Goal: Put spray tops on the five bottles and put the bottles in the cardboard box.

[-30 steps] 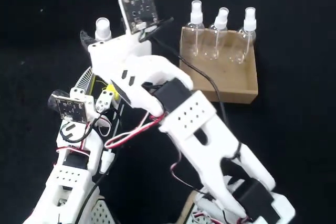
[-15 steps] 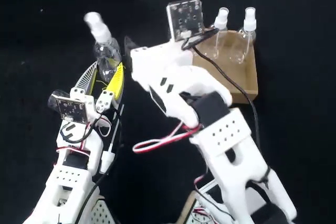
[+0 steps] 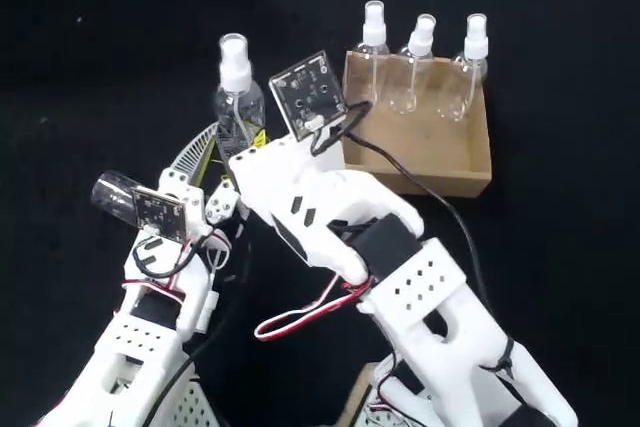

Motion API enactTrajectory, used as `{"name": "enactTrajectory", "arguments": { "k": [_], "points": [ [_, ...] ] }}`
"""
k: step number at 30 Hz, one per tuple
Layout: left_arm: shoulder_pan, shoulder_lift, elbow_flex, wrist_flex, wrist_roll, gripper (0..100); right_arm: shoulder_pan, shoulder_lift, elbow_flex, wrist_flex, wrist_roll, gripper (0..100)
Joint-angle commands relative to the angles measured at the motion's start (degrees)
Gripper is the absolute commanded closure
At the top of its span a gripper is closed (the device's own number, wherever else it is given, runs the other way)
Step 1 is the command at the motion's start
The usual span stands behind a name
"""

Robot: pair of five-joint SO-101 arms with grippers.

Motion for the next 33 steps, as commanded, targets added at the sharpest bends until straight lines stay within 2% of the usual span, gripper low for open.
{"name": "enactTrajectory", "arguments": {
  "k": [1, 10, 17, 25, 33],
  "points": [
    [0.9, 0.0, 1.3, -1.3, 0.4, 96, 0.7, -2.6, 0.7, -2.5, 0.4, 67.0],
    [2.5, 0.0, 1.3, -1.4, 0.7, 96, 0.9, -2.3, 3.3, -4.5, 0.5, 66.8],
    [3.6, -0.1, 1.3, -1.4, 0.7, 96, 1.1, -2.4, 8.3, -7.3, 7.9, 66.9],
    [5.8, -0.1, 1.3, -1.2, 0.7, 96, 5.8, -2.8, 8.7, -9.7, 7.6, 66.9],
    [7.2, -0.1, 1.3, -1.0, 0.7, 96, 6.2, -2.9, 8.7, -10.1, 7.6, 66.9]
  ]
}}
